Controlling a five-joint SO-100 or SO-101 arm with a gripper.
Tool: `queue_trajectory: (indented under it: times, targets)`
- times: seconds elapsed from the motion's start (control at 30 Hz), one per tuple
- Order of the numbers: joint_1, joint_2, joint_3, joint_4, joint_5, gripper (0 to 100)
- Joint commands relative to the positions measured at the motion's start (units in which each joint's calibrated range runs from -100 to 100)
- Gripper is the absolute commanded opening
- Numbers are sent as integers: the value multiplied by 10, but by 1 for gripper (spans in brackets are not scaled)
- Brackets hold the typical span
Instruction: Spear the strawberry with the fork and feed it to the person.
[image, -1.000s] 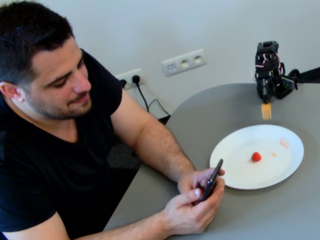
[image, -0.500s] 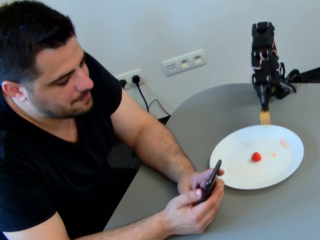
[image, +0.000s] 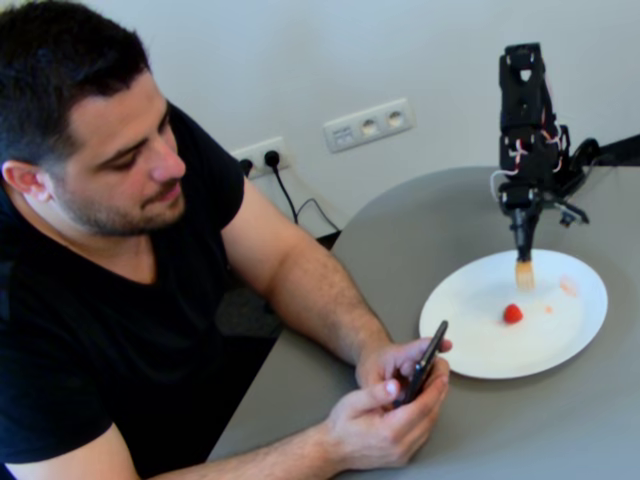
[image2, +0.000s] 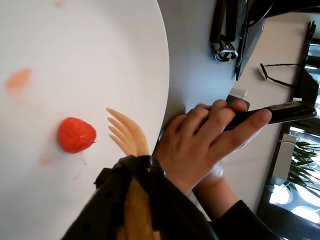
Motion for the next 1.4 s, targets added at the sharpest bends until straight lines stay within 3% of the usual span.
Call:
queue_trajectory:
  times: [0.0,0.33,0.4,1.23,1.37]
  targets:
    - [37,28,-53,-8,2,1]
    - [40,21,-46,4,-3,1]
    - [40,21,-53,79,-22,1]
    - [25,24,-82,76,-22,1]
    - [24,32,-54,5,-20,1]
